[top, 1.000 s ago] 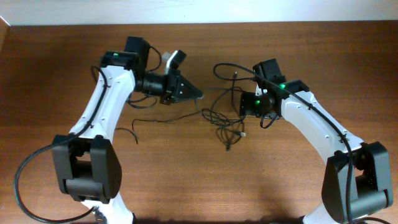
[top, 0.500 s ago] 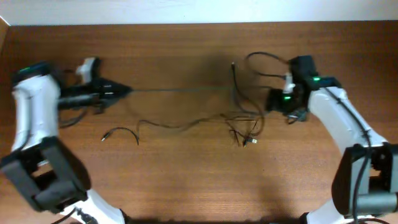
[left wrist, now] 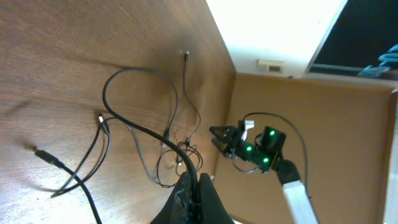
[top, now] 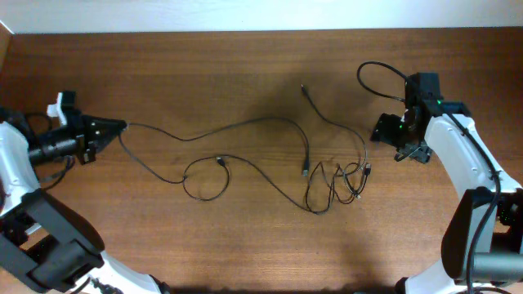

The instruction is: Untangle cables

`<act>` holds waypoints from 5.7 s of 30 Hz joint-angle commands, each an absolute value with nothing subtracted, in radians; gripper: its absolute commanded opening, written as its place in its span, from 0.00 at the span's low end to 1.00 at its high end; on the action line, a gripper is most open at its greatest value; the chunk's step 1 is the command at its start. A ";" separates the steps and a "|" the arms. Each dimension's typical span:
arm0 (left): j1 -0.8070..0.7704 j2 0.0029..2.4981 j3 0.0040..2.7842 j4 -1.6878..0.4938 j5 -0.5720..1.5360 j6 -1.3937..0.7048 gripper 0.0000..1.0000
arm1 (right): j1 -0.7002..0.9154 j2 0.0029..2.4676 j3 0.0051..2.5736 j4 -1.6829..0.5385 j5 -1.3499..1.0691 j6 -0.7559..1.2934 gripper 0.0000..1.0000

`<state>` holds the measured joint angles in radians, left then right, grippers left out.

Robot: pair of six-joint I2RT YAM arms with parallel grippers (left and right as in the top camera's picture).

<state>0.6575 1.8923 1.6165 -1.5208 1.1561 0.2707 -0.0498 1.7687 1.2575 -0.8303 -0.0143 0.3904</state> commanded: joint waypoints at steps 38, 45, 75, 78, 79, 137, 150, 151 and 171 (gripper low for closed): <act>0.221 1.873 1.658 -0.794 1.013 -0.323 0.00 | 0.291 1.776 1.242 -0.680 -0.516 0.305 0.92; -0.143 1.876 1.657 -0.629 0.407 -0.459 0.00 | 0.286 1.776 1.242 -0.680 -0.503 0.304 0.91; 0.088 1.964 1.834 -1.020 0.201 -0.376 0.99 | 0.289 1.778 1.404 -0.827 -0.175 0.402 0.84; 0.125 1.964 1.834 -1.062 0.167 -0.377 0.99 | 0.324 1.819 1.404 -0.802 -0.085 0.402 0.73; 0.130 1.964 1.834 -1.061 0.167 -0.376 0.99 | 0.339 1.838 1.404 -0.778 -0.068 0.402 0.68; 0.129 1.964 1.834 -1.061 0.167 -0.377 0.99 | 0.438 2.379 1.837 -1.060 -0.239 -0.480 0.52; 0.129 1.964 1.834 -1.061 0.167 -0.377 0.99 | 0.450 2.375 2.115 -1.160 0.009 -0.475 0.83; 0.129 1.964 1.834 -1.061 0.167 -0.377 0.99 | 0.435 2.378 2.107 -1.156 0.020 -0.500 0.85; 0.129 1.964 1.834 -1.061 0.167 -0.377 0.99 | 0.353 2.379 1.832 -0.991 -0.080 -0.634 0.25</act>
<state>0.1303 1.9640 1.8271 -1.0592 0.1745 -0.3851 0.3477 2.3505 1.8732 -0.9855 -0.2035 -0.6727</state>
